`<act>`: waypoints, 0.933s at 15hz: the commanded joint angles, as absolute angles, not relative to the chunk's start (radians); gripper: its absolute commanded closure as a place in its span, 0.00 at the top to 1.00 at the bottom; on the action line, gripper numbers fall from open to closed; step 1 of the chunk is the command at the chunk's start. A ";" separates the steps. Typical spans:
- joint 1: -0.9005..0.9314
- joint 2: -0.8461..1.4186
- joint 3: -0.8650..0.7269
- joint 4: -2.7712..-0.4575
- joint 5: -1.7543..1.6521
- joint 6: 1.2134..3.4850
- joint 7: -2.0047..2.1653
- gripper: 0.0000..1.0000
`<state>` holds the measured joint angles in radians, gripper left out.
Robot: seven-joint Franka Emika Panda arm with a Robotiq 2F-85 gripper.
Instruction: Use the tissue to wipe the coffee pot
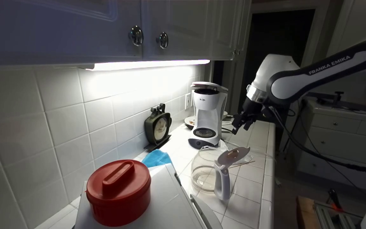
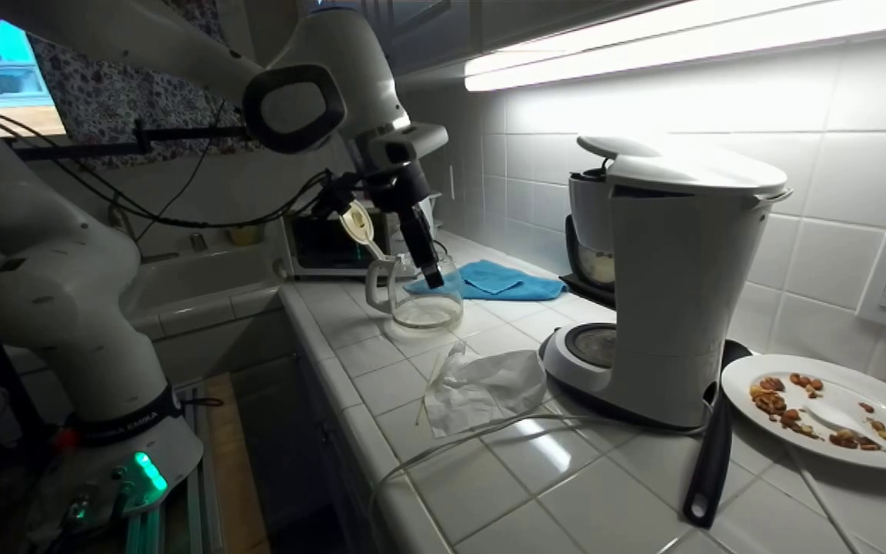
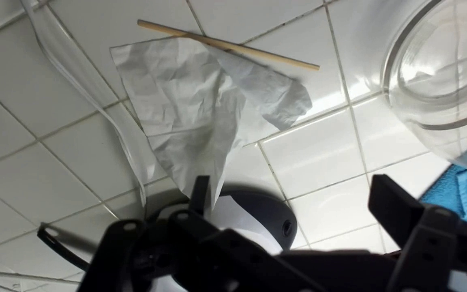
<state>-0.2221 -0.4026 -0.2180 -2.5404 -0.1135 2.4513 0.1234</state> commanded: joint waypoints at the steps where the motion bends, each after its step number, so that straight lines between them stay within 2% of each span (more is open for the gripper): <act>1: -0.233 -0.349 -0.232 -2.548 -0.044 2.488 0.104 1.00; 7: -0.251 -0.228 -0.229 -2.504 -0.067 2.509 0.096 1.00; 14: -0.196 -0.120 -0.251 -2.506 0.103 2.740 -0.018 1.00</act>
